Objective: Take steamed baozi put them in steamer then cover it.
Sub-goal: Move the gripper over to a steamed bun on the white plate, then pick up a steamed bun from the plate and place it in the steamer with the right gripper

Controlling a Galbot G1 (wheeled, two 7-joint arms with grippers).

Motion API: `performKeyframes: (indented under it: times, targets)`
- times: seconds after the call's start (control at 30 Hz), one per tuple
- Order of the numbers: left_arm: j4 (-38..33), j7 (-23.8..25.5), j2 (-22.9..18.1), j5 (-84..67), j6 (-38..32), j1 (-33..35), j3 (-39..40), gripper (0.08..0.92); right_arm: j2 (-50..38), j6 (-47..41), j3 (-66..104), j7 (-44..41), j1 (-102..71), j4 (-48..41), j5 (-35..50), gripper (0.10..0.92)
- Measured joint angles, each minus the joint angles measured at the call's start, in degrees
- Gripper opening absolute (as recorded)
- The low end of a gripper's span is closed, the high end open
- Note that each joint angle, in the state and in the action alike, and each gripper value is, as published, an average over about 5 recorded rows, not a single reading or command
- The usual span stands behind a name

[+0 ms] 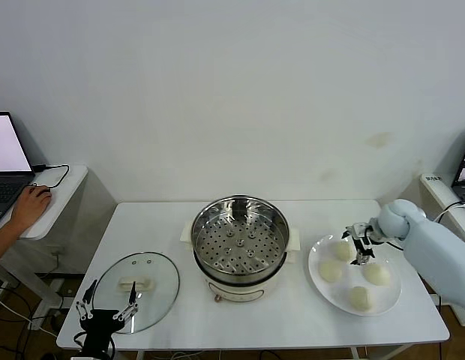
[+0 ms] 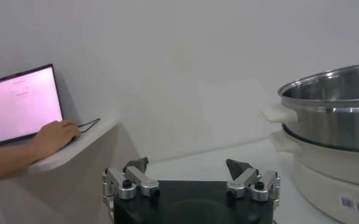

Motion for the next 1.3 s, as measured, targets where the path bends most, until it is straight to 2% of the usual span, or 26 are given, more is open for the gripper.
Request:
performKeyframes:
  times: [0.17,0.43,0.77,1.03,1.3]
  targets:
    - [0.35,-0.06,0.01,-0.01,0.0,-0.24,-0.07,0.823,1.26,-0.18,-0.55,0.18,0.5,-1.88,-0.82,0.802]
    - [0.59,-0.29,0.06,-0.03,-0.01,-0.7,-0.08,0.823,2.36,-0.52,-1.19,0.39,1.06,-3.48,-1.49,0.684]
    - [0.06,-0.52,0.12,-0.32,-0.06,-0.36,-0.27,0.823,1.75,-1.08,-2.04,0.33,1.51,-2.76,-0.75,0.604]
    - [-0.26,-0.55,0.55,-0.61,-0.12,-0.31,-0.4,0.823,-2.01,-2.29,-3.9,-0.4,3.51,1.95,2.64,0.586]
    - [-0.83,-0.59,0.74,-0.97,-0.23,-0.33,-0.23,0.823,-9.19,-3.85,-10.08,-0.9,11.42,10.72,10.16,0.585]
